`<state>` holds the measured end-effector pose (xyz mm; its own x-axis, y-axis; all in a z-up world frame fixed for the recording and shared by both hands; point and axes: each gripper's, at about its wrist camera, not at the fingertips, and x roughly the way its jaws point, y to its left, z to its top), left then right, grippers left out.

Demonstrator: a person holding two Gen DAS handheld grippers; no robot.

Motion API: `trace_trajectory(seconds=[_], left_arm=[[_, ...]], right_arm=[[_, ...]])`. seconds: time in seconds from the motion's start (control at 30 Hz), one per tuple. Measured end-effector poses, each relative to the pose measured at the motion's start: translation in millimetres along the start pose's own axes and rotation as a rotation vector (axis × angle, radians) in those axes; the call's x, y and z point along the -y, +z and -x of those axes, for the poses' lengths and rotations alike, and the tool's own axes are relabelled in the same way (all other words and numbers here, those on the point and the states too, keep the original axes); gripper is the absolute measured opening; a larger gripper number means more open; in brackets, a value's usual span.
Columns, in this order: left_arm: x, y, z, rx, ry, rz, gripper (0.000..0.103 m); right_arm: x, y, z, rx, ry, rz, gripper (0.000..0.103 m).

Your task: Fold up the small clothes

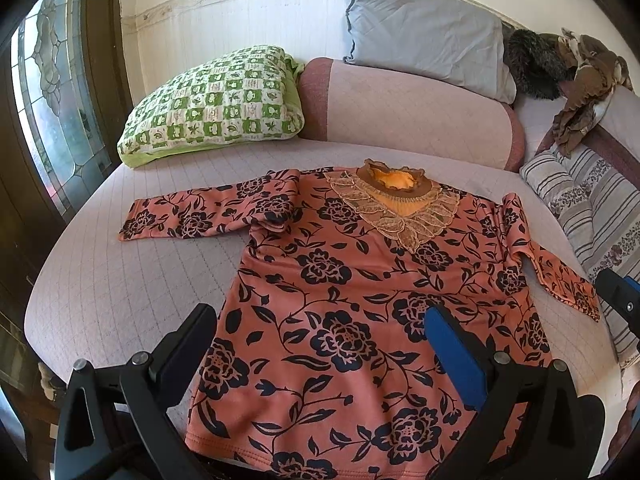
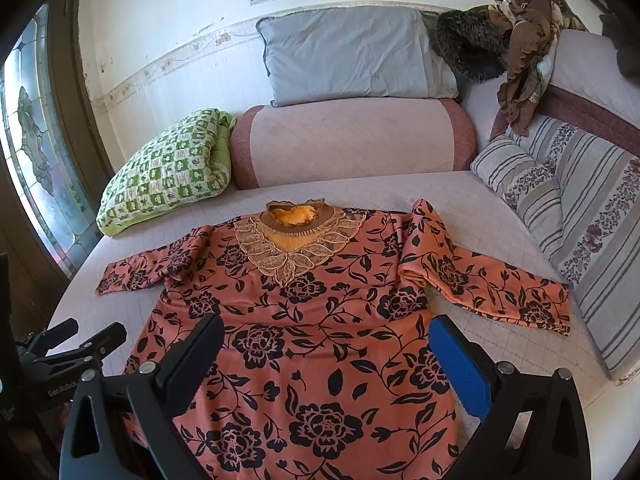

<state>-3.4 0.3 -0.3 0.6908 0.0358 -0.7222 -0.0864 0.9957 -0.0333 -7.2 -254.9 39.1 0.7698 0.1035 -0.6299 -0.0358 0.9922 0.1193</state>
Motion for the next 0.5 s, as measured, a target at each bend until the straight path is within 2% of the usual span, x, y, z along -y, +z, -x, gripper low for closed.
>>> trace_trajectory(seconds=[0.5], left_arm=[[-2.3, 2.1, -1.4, -0.002, -0.003, 0.001, 0.103]], right_arm=[[-1.3, 2.2, -1.4, 0.010, -0.002, 0.007, 0.103]])
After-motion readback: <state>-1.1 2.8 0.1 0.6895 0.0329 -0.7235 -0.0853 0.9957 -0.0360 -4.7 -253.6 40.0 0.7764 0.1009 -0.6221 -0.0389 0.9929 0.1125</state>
